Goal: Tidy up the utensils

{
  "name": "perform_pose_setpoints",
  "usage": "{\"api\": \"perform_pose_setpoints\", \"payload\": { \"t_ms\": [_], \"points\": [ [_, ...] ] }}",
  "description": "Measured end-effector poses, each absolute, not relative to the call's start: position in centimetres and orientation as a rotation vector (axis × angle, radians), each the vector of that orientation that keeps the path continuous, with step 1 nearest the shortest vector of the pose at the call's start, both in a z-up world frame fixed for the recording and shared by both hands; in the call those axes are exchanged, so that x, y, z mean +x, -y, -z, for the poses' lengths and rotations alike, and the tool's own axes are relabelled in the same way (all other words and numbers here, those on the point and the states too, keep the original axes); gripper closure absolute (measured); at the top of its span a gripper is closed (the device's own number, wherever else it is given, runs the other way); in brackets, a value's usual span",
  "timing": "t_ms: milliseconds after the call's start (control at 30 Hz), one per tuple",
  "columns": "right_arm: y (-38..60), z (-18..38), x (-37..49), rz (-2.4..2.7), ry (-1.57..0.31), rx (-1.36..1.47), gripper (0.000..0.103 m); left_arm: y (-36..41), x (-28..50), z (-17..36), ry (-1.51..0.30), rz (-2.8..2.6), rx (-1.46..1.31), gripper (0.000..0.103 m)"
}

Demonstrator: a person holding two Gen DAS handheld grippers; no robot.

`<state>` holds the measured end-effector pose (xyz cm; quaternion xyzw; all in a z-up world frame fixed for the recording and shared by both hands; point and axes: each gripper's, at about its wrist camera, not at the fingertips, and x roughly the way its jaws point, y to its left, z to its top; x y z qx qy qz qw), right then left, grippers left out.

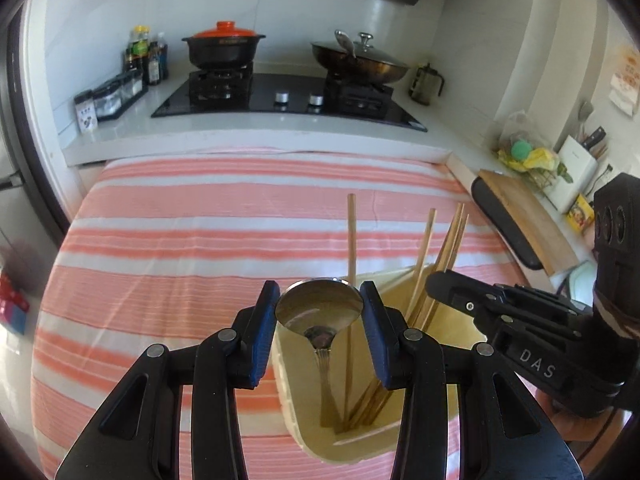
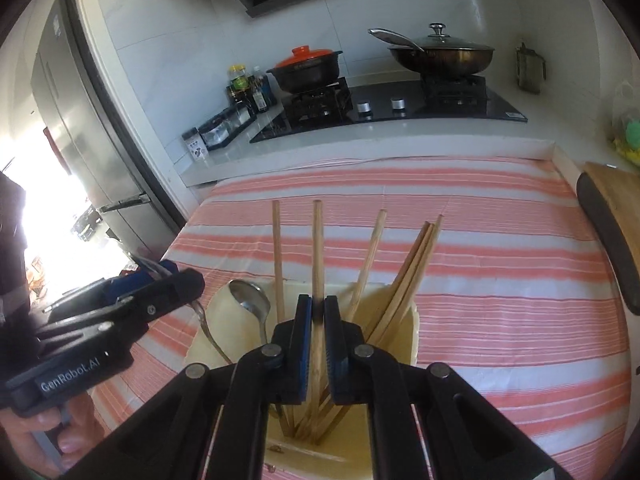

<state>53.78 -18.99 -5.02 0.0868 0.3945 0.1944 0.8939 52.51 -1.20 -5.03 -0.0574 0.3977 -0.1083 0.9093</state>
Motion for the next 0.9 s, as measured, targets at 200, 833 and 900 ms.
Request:
{"api": "perform_pose_setpoints", "payload": {
  "t_ms": [200, 833, 900],
  "points": [
    [20.6, 2.6, 52.1, -0.402, -0.793, 0.259, 0.062, 0.2, 49.1, 3.7, -0.816, 0.255, -0.12, 0.039],
    [28.9, 15.8, 21.4, -0.167, -0.788, 0.105, 0.051, 0.3, 25.2, 15.8, -1.024, 0.292, -0.157, 0.015],
    [29.2, 15.9, 20.7, -0.155, -0.782, 0.11, 0.051, 1.3, 24.8, 15.9, -1.024, 0.312, -0.147, 0.015]
  ]
}}
